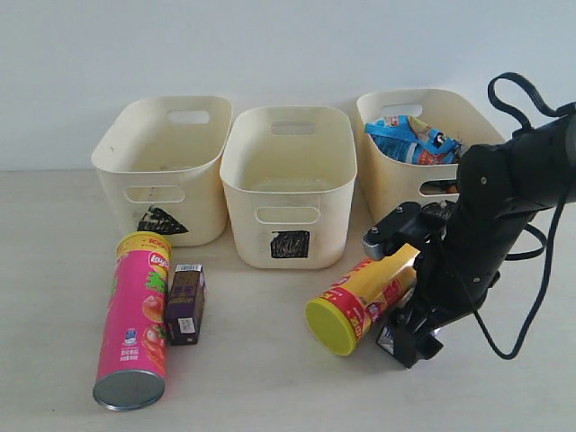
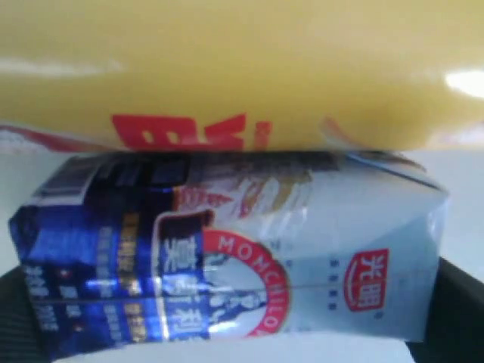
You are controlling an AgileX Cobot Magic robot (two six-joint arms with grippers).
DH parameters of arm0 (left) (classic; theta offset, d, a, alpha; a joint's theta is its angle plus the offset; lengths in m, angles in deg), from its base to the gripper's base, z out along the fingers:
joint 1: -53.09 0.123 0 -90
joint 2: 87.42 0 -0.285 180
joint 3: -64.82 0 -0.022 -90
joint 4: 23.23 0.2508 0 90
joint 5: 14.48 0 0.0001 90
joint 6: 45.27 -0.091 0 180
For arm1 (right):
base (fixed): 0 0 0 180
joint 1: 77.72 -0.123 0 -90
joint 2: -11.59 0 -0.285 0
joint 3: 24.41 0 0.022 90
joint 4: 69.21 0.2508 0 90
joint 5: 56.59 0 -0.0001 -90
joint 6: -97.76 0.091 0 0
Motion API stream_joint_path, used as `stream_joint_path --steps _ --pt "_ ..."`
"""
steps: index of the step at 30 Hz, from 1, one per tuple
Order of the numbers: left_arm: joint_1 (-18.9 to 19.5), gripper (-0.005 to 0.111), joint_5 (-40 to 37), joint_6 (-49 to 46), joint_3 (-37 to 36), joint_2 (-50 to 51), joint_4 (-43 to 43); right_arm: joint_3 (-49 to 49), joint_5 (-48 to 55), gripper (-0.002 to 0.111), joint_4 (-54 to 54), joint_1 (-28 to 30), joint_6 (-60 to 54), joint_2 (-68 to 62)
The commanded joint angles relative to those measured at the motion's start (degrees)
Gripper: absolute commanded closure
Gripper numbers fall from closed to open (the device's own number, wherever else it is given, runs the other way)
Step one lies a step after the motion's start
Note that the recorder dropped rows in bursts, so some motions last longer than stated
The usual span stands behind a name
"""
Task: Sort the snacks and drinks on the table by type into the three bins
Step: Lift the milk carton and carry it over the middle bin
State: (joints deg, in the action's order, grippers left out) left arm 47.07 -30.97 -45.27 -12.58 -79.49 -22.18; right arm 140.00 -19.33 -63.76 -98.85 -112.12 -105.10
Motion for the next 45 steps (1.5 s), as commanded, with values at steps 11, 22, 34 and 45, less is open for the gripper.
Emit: stream_joint_path --steps 11,22,34,45 --pt "-0.27 0.102 0.19 0.42 0.19 -0.14 -0.23 -0.32 7.45 0.107 -1.66 -0.08 -2.17 5.10" --pt "-0.27 0.102 0.19 0.42 0.19 -0.14 -0.23 -0.32 6.42 0.107 -1.44 -0.08 -0.91 6.03" --pt "-0.27 0.102 0.19 0.42 0.19 -0.14 -0.23 -0.32 8.09 0.107 -2.52 -0.08 -0.55 6.03" --pt "-0.27 0.102 0.19 0.42 0.19 -0.14 -0.23 3.91 18.11 0.107 -5.46 -0.08 -0.41 11.31"
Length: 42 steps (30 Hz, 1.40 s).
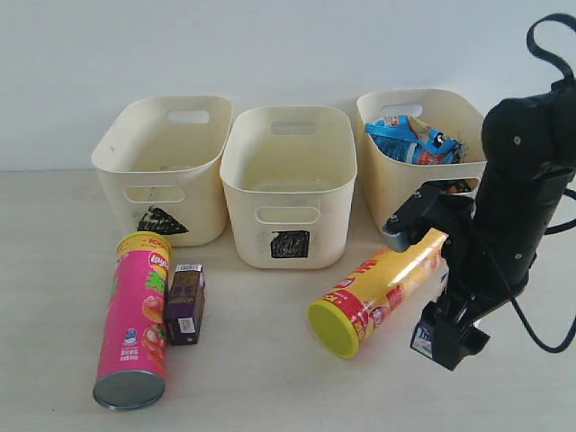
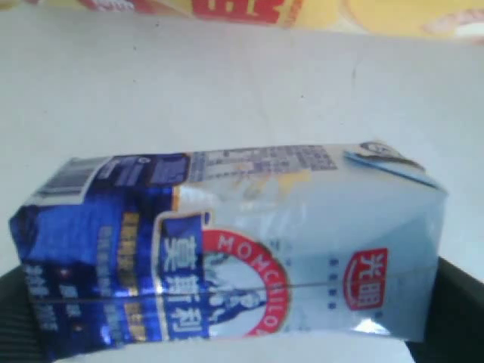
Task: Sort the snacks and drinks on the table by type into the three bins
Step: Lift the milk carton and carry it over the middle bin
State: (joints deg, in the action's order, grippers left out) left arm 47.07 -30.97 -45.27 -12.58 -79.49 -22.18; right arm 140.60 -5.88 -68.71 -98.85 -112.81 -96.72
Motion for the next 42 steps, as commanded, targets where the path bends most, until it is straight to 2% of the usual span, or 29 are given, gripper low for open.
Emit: stream_joint_path --steps 1,9,14,17,19,23,33,42 --pt "-0.27 0.102 0.19 0.42 0.19 -0.14 -0.23 4.62 6.11 0.107 -0.50 -0.08 0.28 3.61" --pt "-0.27 0.102 0.19 0.42 0.19 -0.14 -0.23 13.74 5.77 0.107 1.61 -0.08 0.40 6.49" --pt "-0.27 0.102 0.19 0.42 0.19 -0.14 -0.23 15.84 -3.12 0.107 8.10 -0.08 0.03 6.49" --pt "-0.27 0.102 0.19 0.42 0.19 -0.14 -0.23 17.96 -11.77 0.107 11.83 -0.08 -1.45 5.61" --pt "-0.27 0.102 0.19 0.42 0.19 -0.14 -0.23 20.36 -13.41 0.107 12.30 -0.08 -2.54 3.18" --pt "-0.27 0.102 0.19 0.42 0.19 -0.14 -0.23 24.95 -13.63 0.107 12.54 -0.08 -3.03 -1.38" --pt "-0.27 0.102 0.19 0.42 0.19 -0.14 -0.23 44.25 -13.04 0.107 18.10 -0.23 -7.76 -18.51" --pt "-0.27 0.102 0.19 0.42 0.19 -0.14 -0.23 50.95 -13.03 0.107 18.48 -2.45 -9.18 -24.46"
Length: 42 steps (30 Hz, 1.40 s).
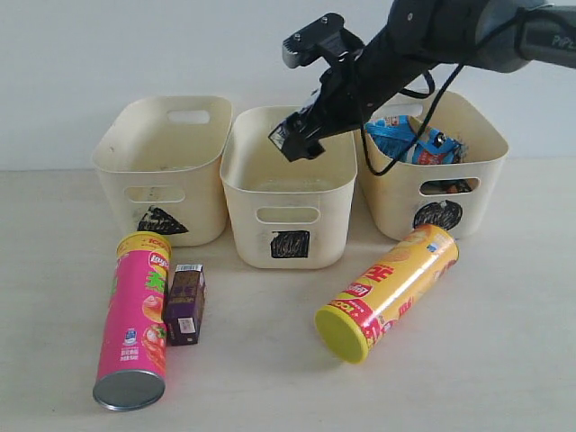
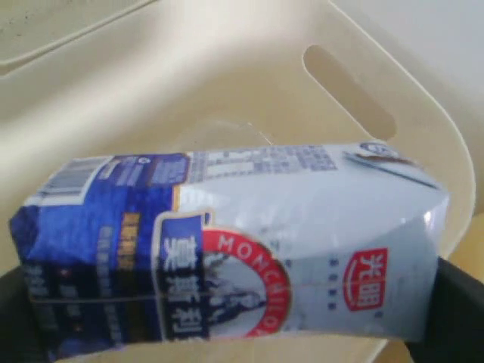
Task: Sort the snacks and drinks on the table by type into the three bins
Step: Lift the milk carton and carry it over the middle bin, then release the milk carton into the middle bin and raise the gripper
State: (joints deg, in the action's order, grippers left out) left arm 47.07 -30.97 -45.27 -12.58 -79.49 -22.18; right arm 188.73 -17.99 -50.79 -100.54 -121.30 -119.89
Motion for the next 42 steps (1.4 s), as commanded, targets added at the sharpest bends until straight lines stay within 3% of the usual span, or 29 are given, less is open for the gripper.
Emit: stream_joint_path --steps 1,6,8,15,19,28,37,42 --pt "-0.27 0.102 0.19 0.42 0.19 -0.14 -0.23 3.89 -0.79 0.107 0.55 -1.11 -0.69 -2.24" --pt "-0.27 0.102 0.19 0.42 0.19 -0.14 -0.23 4.63 -1.03 0.106 0.44 -1.11 -0.69 -2.87" --pt "-0.27 0.102 0.19 0.42 0.19 -0.14 -0.23 4.63 -1.14 0.098 0.44 -1.11 -0.69 -2.87" --pt "-0.27 0.102 0.19 0.42 0.19 -0.14 -0.23 4.63 -2.10 0.039 0.32 -1.11 -0.69 -2.87" --pt "-0.27 0.102 0.19 0.42 0.19 -0.14 -0.23 4.63 -4.18 0.023 0.21 -1.11 -0.50 -2.87" --pt "-0.27 0.102 0.19 0.42 0.19 -0.14 -0.23 4.63 -6.97 0.020 0.11 -1.11 0.02 -2.87" --pt "-0.27 0.102 0.19 0.42 0.19 -0.14 -0.23 4.63 -4.87 0.020 -3.67 -1.11 10.06 -2.87" --pt "-0.27 0.102 0.19 0.42 0.19 -0.14 -0.23 4.63 -5.66 0.005 -10.86 -1.11 20.51 -2.87"
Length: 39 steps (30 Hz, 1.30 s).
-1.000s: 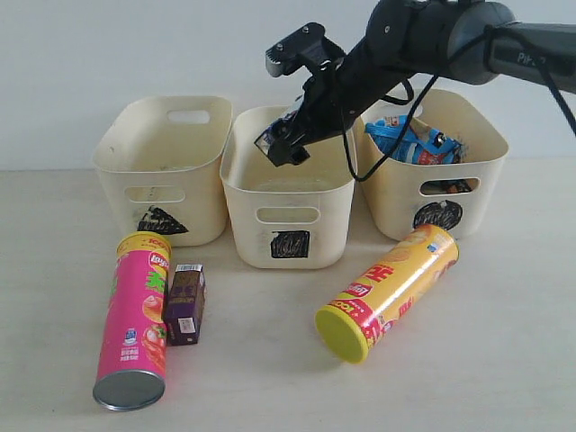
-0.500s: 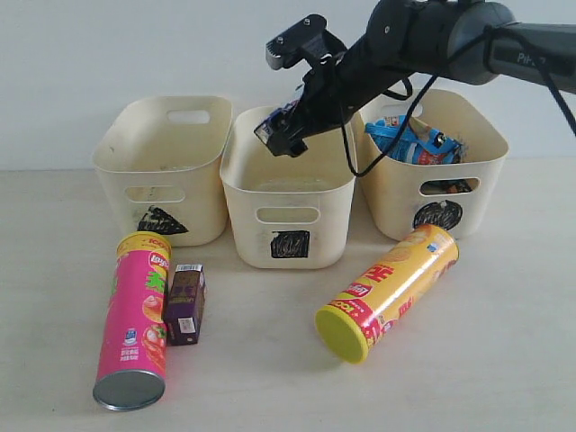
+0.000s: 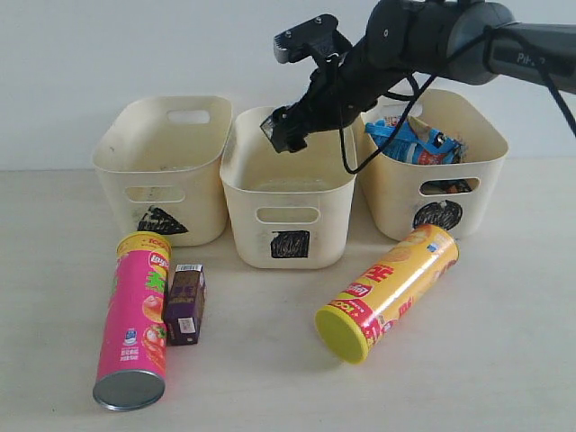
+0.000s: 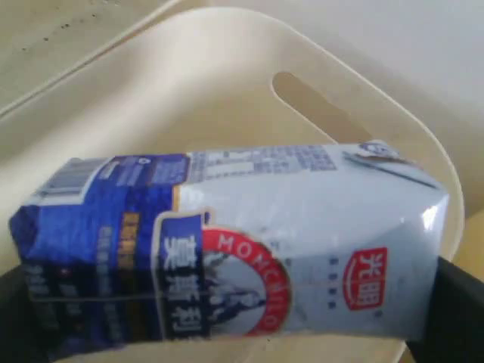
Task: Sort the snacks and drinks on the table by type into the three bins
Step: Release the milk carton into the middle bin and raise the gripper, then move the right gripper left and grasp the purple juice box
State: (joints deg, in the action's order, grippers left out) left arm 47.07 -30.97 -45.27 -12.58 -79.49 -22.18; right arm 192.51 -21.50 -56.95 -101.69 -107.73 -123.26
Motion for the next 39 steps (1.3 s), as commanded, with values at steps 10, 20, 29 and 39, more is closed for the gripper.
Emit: stream_joint_path --steps 10,20,29,39 --pt "-0.27 0.102 0.19 0.42 0.19 -0.14 -0.23 0.86 -5.15 0.003 -5.75 -1.78 8.10 0.50" --pt "-0.27 0.102 0.19 0.42 0.19 -0.14 -0.23 0.86 6.40 0.054 -10.30 -1.82 8.10 3.48" --pt "-0.27 0.102 0.19 0.42 0.19 -0.14 -0.23 0.86 22.34 0.106 -6.67 -3.88 6.13 8.06" --pt "-0.27 0.102 0.19 0.42 0.19 -0.14 -0.23 0.75 27.58 0.108 -14.53 -12.09 16.45 8.06"
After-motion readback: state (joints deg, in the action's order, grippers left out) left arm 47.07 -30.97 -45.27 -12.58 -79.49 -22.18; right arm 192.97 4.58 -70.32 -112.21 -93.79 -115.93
